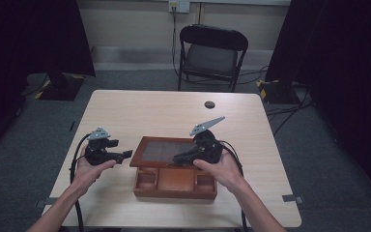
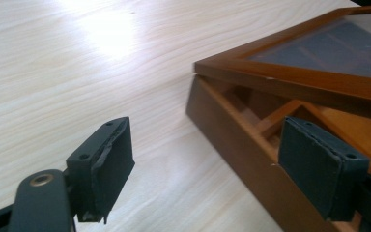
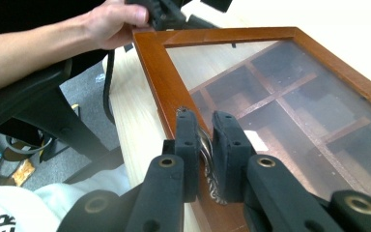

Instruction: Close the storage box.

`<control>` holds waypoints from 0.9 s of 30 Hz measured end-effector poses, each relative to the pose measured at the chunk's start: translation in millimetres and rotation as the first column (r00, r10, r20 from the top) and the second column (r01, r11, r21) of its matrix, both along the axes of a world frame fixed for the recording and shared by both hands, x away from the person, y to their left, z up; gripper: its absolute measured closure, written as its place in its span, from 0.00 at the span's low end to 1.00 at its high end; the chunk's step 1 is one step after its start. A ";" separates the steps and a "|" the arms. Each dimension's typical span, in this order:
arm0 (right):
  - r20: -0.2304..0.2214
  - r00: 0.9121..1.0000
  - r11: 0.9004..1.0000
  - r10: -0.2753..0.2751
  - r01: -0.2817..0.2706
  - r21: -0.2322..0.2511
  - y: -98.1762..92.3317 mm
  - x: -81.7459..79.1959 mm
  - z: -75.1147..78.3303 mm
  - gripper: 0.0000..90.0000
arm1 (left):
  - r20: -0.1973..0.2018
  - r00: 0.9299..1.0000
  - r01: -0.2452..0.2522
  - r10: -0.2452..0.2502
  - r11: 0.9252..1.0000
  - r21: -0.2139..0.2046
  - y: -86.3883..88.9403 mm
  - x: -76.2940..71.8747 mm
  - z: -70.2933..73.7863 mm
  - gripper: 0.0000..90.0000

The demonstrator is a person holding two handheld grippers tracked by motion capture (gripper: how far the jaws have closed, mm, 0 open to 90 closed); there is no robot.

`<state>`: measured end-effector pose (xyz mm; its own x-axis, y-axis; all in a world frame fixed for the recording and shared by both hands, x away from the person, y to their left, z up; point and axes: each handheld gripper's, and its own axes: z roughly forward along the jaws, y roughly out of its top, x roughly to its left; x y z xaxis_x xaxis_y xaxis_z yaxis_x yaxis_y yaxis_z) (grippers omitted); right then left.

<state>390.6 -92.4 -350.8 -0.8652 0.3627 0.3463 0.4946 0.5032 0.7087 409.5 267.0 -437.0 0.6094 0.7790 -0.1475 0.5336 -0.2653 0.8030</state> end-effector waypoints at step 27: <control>0.000 0.998 0.990 0.056 -0.056 -0.130 6.6 -25.6 -56.7 0.91 | -0.033 0.999 0.003 -0.003 1.000 0.013 -1.0 4.2 -5.1 0.22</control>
<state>365.0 -85.8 -407.5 -0.8865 0.3555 0.2962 0.4606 0.6177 0.6373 413.7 266.0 -442.2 0.6069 0.7791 -0.1570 0.5586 -0.2777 0.7816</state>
